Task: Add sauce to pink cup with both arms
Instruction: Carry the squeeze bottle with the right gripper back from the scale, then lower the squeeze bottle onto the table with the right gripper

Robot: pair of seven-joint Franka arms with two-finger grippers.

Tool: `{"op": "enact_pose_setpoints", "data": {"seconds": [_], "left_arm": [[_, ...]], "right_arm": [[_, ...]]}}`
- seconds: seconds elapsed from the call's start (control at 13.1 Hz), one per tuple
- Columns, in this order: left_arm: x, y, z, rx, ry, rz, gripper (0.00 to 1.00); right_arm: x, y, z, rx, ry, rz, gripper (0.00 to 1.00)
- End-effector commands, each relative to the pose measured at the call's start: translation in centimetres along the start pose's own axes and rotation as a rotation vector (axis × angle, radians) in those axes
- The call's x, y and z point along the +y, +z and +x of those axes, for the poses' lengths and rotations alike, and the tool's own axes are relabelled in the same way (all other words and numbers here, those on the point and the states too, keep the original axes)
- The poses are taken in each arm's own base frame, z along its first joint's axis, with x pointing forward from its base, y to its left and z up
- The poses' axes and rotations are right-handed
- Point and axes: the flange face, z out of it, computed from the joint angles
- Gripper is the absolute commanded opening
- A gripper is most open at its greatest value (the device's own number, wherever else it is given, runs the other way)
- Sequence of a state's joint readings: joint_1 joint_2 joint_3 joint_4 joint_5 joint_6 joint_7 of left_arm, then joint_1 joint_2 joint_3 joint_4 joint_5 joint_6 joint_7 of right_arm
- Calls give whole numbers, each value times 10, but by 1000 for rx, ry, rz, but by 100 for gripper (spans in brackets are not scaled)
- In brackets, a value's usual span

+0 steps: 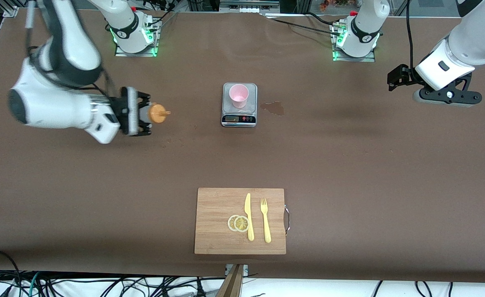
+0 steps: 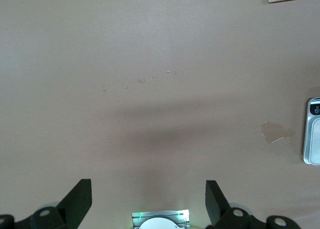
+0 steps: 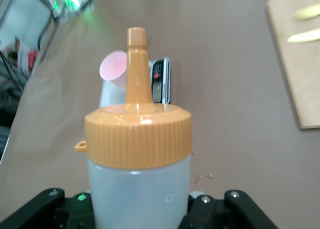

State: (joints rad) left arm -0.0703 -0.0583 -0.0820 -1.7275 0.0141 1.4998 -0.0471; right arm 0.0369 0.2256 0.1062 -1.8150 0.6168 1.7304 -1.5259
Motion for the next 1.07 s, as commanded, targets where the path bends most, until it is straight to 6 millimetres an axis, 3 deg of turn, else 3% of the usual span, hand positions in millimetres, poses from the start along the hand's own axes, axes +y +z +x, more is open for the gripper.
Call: {"op": "enact_pose_setpoints", "data": {"seconds": [0.0, 0.31, 0.61, 0.99], "left_arm": [[0, -6, -1, 1, 13, -19, 100], [-1, -7, -1, 1, 11, -18, 100], [3, -6, 0, 3, 17, -20, 100], [7, -8, -1, 5, 25, -18, 100]], "right_arm": [[6, -35, -50, 177, -44, 1, 3], [25, -43, -139, 394, -168, 1, 3], [44, -12, -216, 575, -253, 4, 3], [70, 28, -288, 689, -376, 13, 4]]}}
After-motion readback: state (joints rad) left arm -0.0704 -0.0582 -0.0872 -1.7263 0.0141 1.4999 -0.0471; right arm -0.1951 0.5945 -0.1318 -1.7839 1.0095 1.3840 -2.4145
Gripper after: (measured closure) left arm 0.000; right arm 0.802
